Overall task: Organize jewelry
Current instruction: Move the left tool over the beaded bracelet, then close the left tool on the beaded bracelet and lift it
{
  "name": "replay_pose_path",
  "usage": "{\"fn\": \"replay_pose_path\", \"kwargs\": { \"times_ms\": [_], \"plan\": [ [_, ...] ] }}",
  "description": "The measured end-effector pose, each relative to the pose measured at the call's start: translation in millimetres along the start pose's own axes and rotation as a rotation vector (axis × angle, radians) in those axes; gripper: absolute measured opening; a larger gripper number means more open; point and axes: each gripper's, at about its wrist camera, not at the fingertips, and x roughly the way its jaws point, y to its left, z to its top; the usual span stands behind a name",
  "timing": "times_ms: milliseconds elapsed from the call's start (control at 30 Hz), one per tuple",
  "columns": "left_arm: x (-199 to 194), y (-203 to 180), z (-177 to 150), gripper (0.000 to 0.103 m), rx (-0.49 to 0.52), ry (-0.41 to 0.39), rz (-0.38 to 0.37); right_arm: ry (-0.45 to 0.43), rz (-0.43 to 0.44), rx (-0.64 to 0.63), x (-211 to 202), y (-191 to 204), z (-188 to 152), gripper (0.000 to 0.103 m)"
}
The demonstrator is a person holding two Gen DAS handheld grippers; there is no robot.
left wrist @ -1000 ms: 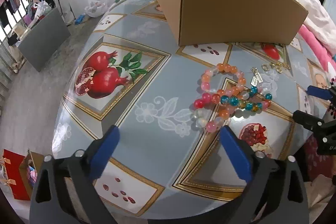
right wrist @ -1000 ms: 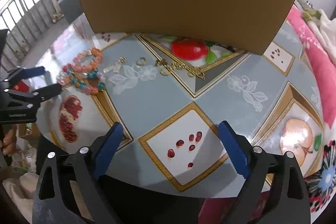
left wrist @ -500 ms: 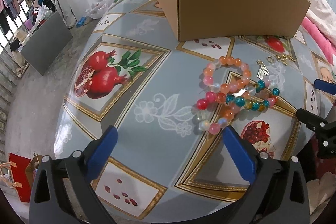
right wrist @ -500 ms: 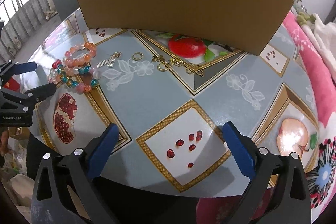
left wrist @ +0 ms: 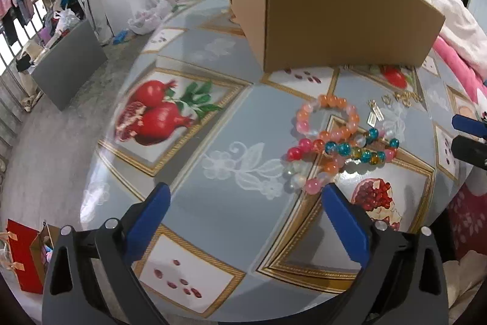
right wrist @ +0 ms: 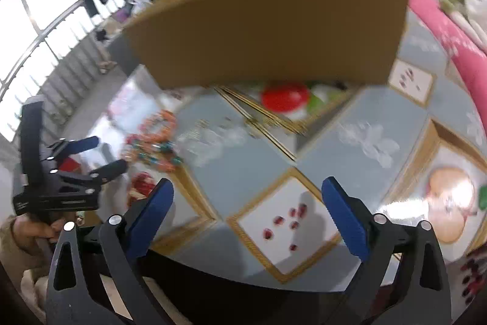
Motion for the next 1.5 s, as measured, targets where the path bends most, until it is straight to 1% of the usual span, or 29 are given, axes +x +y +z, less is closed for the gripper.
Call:
{"fn": "replay_pose_path", "kwargs": {
  "times_ms": [33, 67, 100, 133, 200, 233, 267, 300, 333, 367, 433, 500, 567, 700, 833, 900, 1067, 1133, 1200, 1400, 1500],
  "plan": [
    [-3, 1, -1, 0.095, 0.0, -0.015, -0.006, -0.012, 0.024, -0.016, -2, 4, 1, 0.087],
    [-6, 1, 0, 0.091, -0.001, -0.036, -0.021, -0.017, 0.045, -0.027, -2, 5, 7, 0.086],
    [-10, 2, 0, 0.088, 0.001, -0.055, -0.039, -0.022, 0.085, -0.047, -3, 11, 9, 0.083],
    [-13, 1, 1, 0.087, 0.007, -0.072, -0.054, -0.023, 0.101, -0.059, 0, 15, 15, 0.08],
    [-17, -2, 3, 0.078, 0.032, -0.095, -0.077, -0.023, 0.133, -0.099, 7, 26, 18, 0.074],
    [-17, -3, 4, 0.075, 0.046, -0.099, -0.083, -0.02, 0.142, -0.117, 12, 31, 18, 0.07],
    [-17, -5, 5, 0.07, 0.061, -0.1, -0.089, -0.013, 0.148, -0.142, 15, 36, 19, 0.068],
    [-15, -7, 7, 0.065, 0.077, -0.095, -0.097, -0.008, 0.149, -0.156, 21, 43, 16, 0.063],
    [-13, -9, 8, 0.062, 0.088, -0.089, -0.101, -0.001, 0.151, -0.171, 25, 48, 17, 0.057],
    [-10, -10, 9, 0.056, 0.096, -0.082, -0.104, 0.007, 0.155, -0.185, 29, 52, 17, 0.055],
    [-8, -11, 10, 0.052, 0.104, -0.081, -0.131, 0.027, 0.169, -0.216, 38, 58, 17, 0.047],
    [-6, -11, 11, 0.045, 0.11, -0.08, -0.15, 0.043, 0.17, -0.258, 46, 67, 18, 0.042],
    [-4, -12, 12, 0.041, 0.126, -0.08, -0.16, 0.05, 0.164, -0.303, 51, 75, 18, 0.038],
    [-4, -12, 12, 0.035, 0.144, -0.075, -0.186, 0.059, 0.148, -0.377, 62, 85, 20, 0.031],
    [1, -9, 14, 0.032, 0.142, -0.059, -0.215, 0.075, 0.103, -0.441, 72, 93, 19, 0.024],
    [5, -9, 15, 0.031, 0.141, -0.053, -0.221, 0.091, 0.083, -0.455, 78, 94, 18, 0.02],
    [6, -10, 15, 0.028, 0.158, -0.066, -0.22, 0.094, 0.053, -0.467, 85, 99, 19, 0.014],
    [5, -10, 14, 0.023, 0.168, -0.071, -0.208, 0.093, 0.057, -0.454, 84, 98, 19, 0.007],
    [4, -10, 13, 0.01, 0.164, -0.071, -0.227, 0.083, 0.061, -0.437, 82, 96, 18, 0.007],
    [-3, -14, 7, 0.009, 0.163, -0.094, -0.22, 0.035, 0.07, -0.401, 66, 92, 20, 0.007],
    [-19, -17, 7, 0.009, 0.171, -0.133, -0.209, -0.006, 0.074, -0.386, 52, 92, 21, 0.007]
  ]
}}
